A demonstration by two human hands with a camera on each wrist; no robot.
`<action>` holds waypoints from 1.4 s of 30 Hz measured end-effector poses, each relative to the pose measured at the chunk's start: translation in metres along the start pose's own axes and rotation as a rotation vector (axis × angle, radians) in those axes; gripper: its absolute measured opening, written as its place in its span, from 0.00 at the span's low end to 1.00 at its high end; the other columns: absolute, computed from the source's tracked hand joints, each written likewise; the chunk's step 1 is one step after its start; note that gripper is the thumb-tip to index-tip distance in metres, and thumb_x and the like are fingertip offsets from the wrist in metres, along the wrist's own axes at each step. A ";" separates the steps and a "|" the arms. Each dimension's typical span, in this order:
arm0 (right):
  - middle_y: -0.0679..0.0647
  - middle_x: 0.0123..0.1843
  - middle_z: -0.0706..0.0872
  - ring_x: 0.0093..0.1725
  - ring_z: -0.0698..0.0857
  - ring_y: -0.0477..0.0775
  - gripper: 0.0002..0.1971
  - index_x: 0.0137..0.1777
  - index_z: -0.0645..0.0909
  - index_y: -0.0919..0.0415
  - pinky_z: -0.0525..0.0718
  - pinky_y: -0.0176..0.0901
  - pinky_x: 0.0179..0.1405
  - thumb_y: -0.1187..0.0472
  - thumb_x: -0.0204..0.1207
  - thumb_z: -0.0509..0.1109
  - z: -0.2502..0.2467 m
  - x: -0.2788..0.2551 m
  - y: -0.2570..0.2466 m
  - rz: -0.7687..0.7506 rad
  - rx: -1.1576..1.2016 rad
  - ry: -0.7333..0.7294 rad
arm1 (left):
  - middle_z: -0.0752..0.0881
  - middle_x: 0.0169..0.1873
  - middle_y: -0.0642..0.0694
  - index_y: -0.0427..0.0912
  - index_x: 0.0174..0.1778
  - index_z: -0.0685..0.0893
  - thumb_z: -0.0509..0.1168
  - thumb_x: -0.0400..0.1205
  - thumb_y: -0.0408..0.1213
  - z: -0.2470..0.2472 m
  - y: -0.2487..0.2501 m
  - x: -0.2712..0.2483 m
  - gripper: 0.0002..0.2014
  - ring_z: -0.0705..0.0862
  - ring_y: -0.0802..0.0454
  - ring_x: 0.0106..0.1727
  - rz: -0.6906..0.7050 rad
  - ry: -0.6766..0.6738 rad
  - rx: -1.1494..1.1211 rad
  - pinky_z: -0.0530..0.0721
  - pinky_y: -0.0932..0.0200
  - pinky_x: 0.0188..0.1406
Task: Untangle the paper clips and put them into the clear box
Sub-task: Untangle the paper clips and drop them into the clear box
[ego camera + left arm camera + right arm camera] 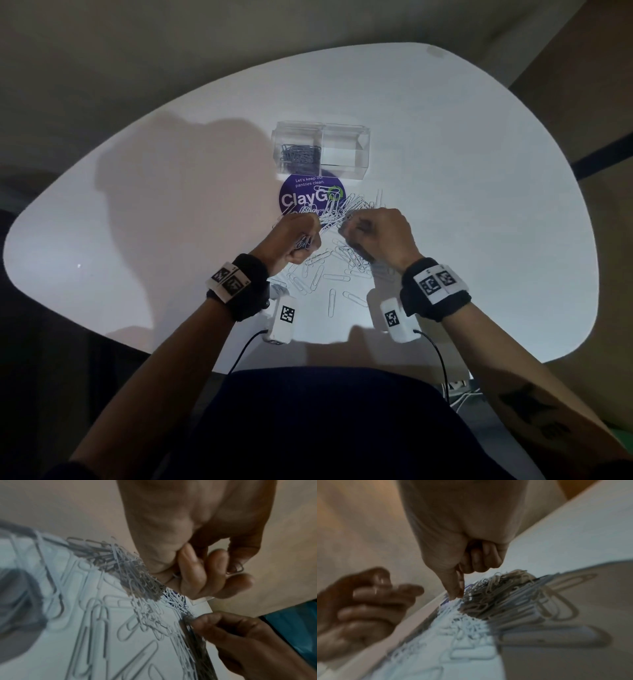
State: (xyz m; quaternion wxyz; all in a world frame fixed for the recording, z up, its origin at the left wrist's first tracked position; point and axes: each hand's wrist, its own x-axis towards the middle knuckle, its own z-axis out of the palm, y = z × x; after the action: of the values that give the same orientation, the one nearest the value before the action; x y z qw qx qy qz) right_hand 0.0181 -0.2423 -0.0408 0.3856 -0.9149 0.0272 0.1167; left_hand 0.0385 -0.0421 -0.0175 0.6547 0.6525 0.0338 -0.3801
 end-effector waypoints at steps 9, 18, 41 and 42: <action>0.53 0.45 0.89 0.46 0.86 0.61 0.05 0.43 0.83 0.56 0.76 0.45 0.36 0.61 0.76 0.65 0.023 0.002 -0.006 -0.157 -0.415 0.019 | 0.68 0.25 0.47 0.41 0.41 0.75 0.54 0.71 0.34 -0.002 -0.003 0.002 0.07 0.60 0.54 0.21 -0.085 0.000 -0.077 0.53 0.63 0.19; 0.46 0.44 0.86 0.46 0.84 0.55 0.05 0.42 0.79 0.53 0.74 0.44 0.38 0.64 0.75 0.64 0.013 -0.004 -0.003 -0.136 -0.315 -0.049 | 0.66 0.25 0.52 0.45 0.35 0.73 0.59 0.75 0.37 -0.006 0.001 0.004 0.04 0.59 0.55 0.23 -0.129 0.136 0.015 0.55 0.63 0.20; 0.63 0.29 0.82 0.26 0.75 0.52 0.08 0.33 0.75 0.63 0.72 0.40 0.25 0.74 0.70 0.66 -0.015 0.020 -0.035 0.260 0.593 -0.107 | 0.81 0.36 0.46 0.45 0.36 0.77 0.55 0.85 0.32 -0.039 0.114 0.053 0.13 0.79 0.51 0.36 0.019 0.368 0.736 0.80 0.55 0.40; 0.57 0.29 0.81 0.27 0.76 0.52 0.07 0.35 0.76 0.62 0.73 0.40 0.27 0.72 0.72 0.66 -0.017 0.024 -0.040 0.252 0.559 -0.113 | 0.84 0.43 0.41 0.42 0.41 0.82 0.55 0.85 0.31 -0.040 0.120 0.061 0.12 0.83 0.46 0.44 0.036 0.389 0.824 0.81 0.52 0.48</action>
State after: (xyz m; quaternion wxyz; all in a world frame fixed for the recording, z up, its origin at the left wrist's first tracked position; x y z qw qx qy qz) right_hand 0.0498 -0.2251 -0.0072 0.6055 -0.7549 0.1500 0.2025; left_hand 0.1644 -0.0515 0.0429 0.3285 0.9183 -0.0096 -0.2209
